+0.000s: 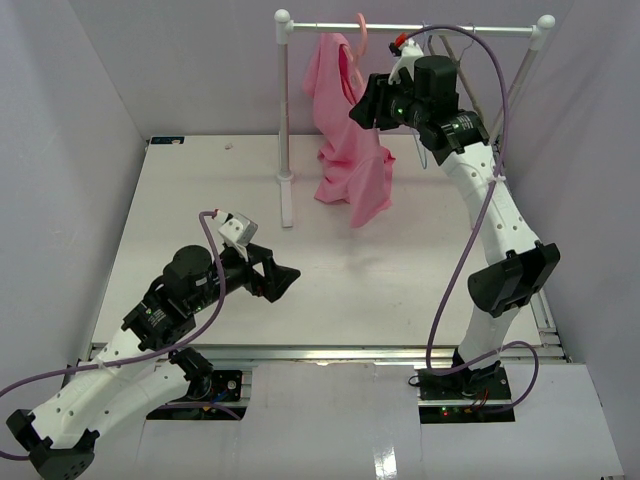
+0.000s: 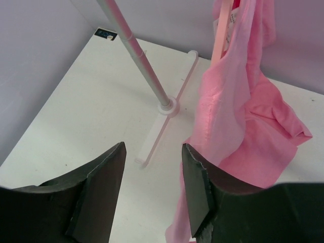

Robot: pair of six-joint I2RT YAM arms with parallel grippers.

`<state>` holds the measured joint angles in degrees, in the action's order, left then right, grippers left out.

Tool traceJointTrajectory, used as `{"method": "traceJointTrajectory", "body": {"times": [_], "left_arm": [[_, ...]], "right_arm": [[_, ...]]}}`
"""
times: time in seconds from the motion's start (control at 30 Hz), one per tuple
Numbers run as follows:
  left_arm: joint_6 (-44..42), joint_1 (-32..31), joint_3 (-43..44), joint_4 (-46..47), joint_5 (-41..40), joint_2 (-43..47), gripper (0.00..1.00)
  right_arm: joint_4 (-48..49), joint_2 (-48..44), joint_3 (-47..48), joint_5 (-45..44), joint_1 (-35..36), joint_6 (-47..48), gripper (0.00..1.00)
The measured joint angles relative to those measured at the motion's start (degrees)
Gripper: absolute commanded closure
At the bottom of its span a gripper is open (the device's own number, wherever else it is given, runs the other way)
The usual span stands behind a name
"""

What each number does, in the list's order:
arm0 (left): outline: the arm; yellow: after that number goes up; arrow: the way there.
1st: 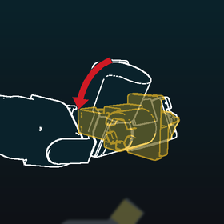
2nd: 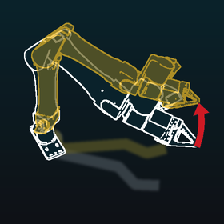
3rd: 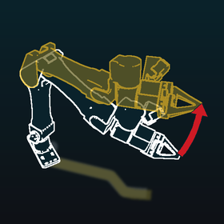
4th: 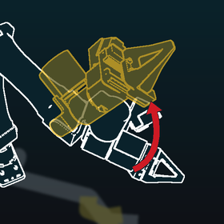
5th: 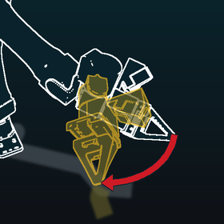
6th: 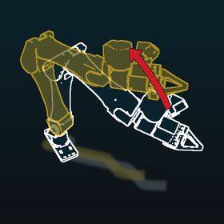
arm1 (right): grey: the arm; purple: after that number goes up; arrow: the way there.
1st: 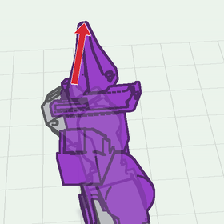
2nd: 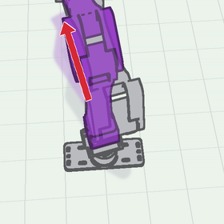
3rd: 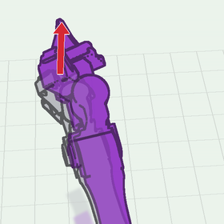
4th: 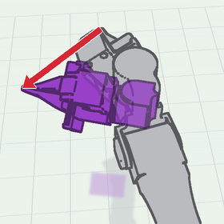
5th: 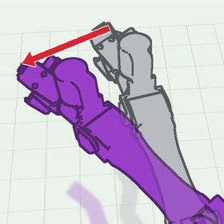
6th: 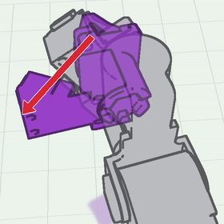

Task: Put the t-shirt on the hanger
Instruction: Place the hanger at the clothesline, then reset both arms

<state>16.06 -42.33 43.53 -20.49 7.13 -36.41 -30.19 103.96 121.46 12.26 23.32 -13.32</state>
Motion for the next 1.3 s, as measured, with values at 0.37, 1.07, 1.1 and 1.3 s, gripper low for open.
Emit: {"method": "traceJointTrajectory", "body": {"times": [0.37, 1.07, 1.1, 1.3], "left_arm": [[2.6, 0.0, 0.1, 2.3, -0.9, -2.9, 0.02], [11.4, -0.2, -10.5, 16.9, -4.3, -8.3, 0.02], [11.3, -0.4, -11.3, 17.5, -4.1, -8.0, 0.02], [9.0, -1.0, -16.1, 21.3, -0.9, -3.8, 0.02]], "right_arm": [[-3.6, -2.9, -6.4, -5.9, 7.2, 2.0, 0.07], [7.2, -59.2, -76.5, -40.0, 32.6, -6.4, 0.10], [7.3, -60.8, -78.4, -40.8, 32.7, -6.9, 0.10], [9.4, -69.2, -86.5, -42.9, 32.7, -7.3, 0.10]]}}
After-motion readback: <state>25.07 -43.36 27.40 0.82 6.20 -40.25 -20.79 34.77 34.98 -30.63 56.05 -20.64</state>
